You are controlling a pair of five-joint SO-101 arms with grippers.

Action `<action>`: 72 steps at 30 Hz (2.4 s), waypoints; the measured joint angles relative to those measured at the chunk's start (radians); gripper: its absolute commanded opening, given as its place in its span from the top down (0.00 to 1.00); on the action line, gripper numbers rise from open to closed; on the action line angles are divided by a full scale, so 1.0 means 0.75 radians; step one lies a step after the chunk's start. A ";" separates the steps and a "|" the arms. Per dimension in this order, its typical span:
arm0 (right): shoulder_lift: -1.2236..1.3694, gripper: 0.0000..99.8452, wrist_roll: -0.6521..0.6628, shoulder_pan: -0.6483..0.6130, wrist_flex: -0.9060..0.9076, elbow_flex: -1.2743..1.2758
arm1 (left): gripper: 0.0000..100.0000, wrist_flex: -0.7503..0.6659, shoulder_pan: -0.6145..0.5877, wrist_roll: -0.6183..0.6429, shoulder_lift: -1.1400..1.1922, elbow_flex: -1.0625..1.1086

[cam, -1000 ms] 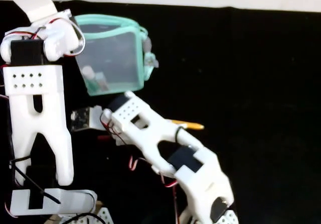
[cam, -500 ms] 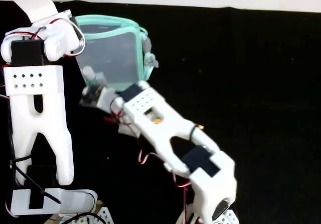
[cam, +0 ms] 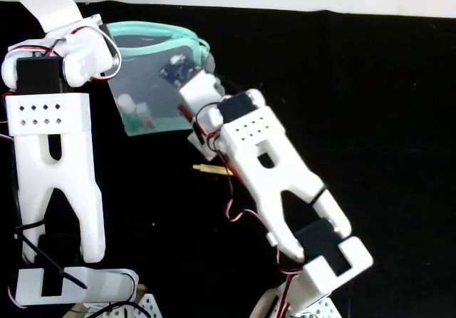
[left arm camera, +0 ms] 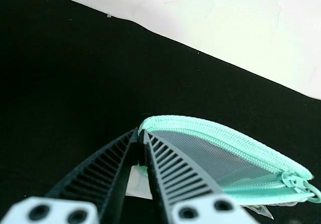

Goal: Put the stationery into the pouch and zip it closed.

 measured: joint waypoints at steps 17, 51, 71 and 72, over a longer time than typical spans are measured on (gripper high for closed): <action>-0.117 0.99 -0.301 0.119 0.072 -0.374 | 0.99 0.000 0.000 0.000 0.000 0.000; 0.751 0.99 -0.333 -0.098 -0.063 -2.214 | 0.99 0.000 0.000 0.000 0.000 0.000; 1.021 0.99 -0.333 -0.043 -0.129 -2.214 | 0.99 0.000 0.000 0.000 0.000 0.000; 1.023 0.99 -0.333 -0.043 -0.096 -2.214 | 0.99 0.000 0.000 0.000 0.000 0.000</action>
